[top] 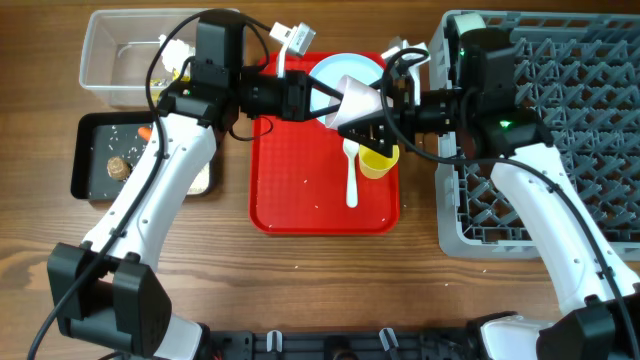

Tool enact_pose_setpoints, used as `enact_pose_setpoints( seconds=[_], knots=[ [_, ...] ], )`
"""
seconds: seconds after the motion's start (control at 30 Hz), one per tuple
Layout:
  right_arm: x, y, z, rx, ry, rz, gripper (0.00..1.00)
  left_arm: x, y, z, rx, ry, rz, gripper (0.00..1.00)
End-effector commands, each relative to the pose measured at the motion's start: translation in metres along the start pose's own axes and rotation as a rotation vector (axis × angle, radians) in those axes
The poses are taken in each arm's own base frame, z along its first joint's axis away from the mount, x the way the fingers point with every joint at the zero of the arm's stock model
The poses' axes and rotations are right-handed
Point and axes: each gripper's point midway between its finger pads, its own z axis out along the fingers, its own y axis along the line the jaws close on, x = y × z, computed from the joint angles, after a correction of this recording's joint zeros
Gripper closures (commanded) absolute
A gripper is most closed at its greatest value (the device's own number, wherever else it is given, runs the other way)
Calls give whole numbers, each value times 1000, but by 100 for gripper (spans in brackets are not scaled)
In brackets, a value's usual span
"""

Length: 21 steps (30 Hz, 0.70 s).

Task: Sort waste into correct bins and load items into the dishwasher rack
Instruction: 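Hand the pink cup from the left gripper to the right gripper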

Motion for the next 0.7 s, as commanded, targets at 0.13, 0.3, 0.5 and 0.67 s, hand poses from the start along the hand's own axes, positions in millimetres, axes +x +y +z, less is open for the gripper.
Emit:
enact_pose_setpoints(
  seconds=[0.13,0.3,0.5,0.67],
  knots=[
    [1,-3,9,3,6,54,18,2,-15,5,54,28,-36,96],
    [1,-3,8,4,4,50,29,2,-15,5,53,28,-34,96],
    [0,-4,8,5,3,46,33,1,-14,5,49,25,-33,90],
    [-2,-10,1,24,-9,52,34,-3,-7,5,5,-1,-34,55]
  ],
)
